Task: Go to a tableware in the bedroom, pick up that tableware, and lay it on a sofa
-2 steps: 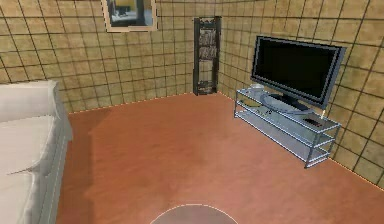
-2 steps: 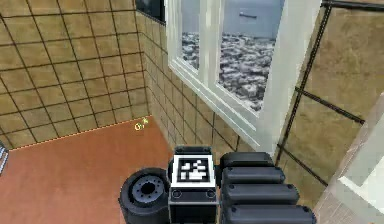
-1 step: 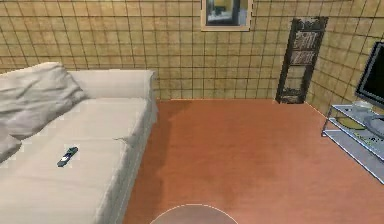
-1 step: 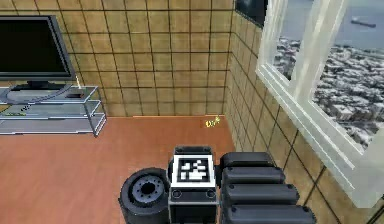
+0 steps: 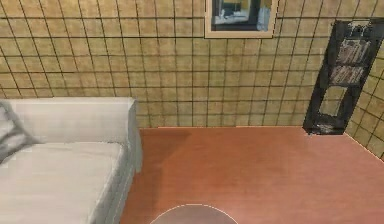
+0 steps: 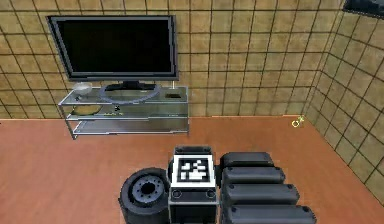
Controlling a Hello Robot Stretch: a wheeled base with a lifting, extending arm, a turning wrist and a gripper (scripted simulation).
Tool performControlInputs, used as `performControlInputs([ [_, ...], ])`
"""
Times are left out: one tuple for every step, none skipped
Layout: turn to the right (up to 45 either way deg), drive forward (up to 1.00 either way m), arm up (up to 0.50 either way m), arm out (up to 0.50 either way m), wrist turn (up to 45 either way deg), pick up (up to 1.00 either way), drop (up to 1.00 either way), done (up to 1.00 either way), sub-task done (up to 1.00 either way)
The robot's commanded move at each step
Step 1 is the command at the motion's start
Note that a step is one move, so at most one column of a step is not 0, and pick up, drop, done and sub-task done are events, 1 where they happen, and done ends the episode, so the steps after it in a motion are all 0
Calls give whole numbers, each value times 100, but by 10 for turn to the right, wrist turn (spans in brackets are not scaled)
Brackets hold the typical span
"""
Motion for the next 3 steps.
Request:
performControlInputs([
  [0,50,0,0,0,0,0,0,0],
  [60,0,0,0,0,0,0,0,0],
  [30,0,0,0,0,0,0,0,0],
])
